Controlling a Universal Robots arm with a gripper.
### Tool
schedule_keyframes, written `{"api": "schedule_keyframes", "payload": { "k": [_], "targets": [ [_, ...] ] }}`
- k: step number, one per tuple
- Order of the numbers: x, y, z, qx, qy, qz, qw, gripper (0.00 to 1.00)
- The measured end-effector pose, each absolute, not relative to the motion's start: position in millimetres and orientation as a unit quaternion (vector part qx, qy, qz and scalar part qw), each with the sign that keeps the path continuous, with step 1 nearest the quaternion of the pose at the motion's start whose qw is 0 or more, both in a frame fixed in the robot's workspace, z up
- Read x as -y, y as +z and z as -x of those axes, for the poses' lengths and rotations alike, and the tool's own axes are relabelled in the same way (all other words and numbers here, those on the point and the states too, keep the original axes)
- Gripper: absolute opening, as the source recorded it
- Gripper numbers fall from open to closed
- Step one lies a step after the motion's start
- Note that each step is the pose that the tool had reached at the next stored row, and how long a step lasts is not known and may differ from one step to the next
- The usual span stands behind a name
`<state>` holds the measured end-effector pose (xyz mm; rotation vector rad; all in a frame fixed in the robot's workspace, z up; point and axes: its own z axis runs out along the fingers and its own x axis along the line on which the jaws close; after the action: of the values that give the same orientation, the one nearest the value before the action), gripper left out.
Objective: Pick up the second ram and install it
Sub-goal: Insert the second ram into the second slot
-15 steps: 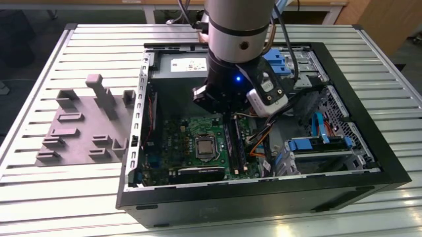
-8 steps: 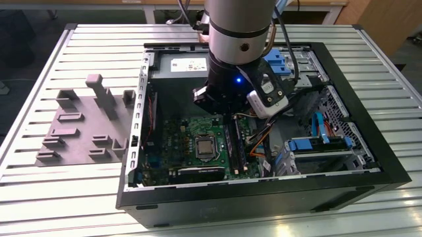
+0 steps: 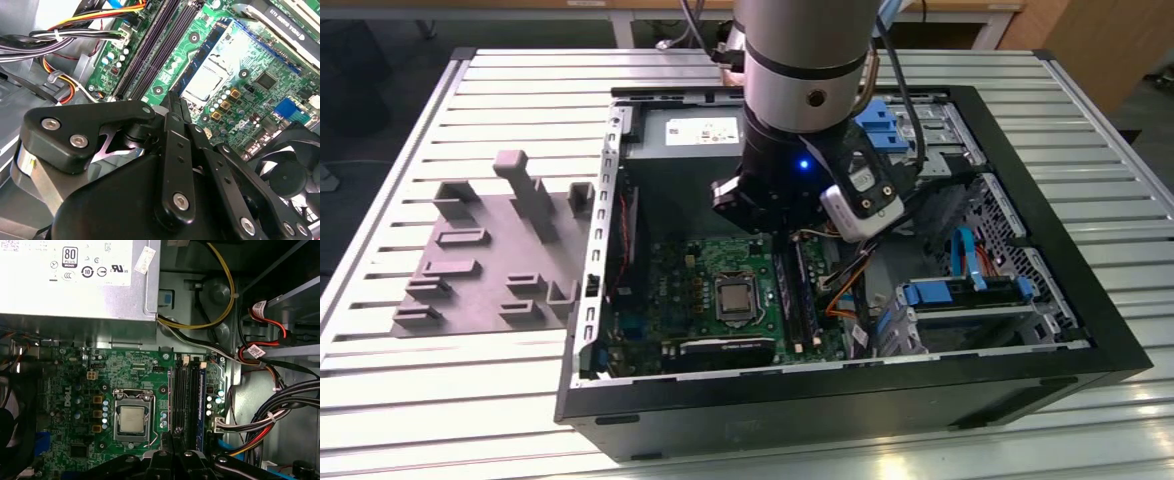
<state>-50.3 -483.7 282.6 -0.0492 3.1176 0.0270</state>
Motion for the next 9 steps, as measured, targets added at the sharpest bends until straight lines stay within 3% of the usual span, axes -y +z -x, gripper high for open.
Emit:
{"api": "schedule_keyframes", "payload": {
  "k": [9],
  "targets": [
    [484.3, 280.3, 49.2, -1.000, 0.009, 0.013, 0.012, 0.11]
  ]
}}
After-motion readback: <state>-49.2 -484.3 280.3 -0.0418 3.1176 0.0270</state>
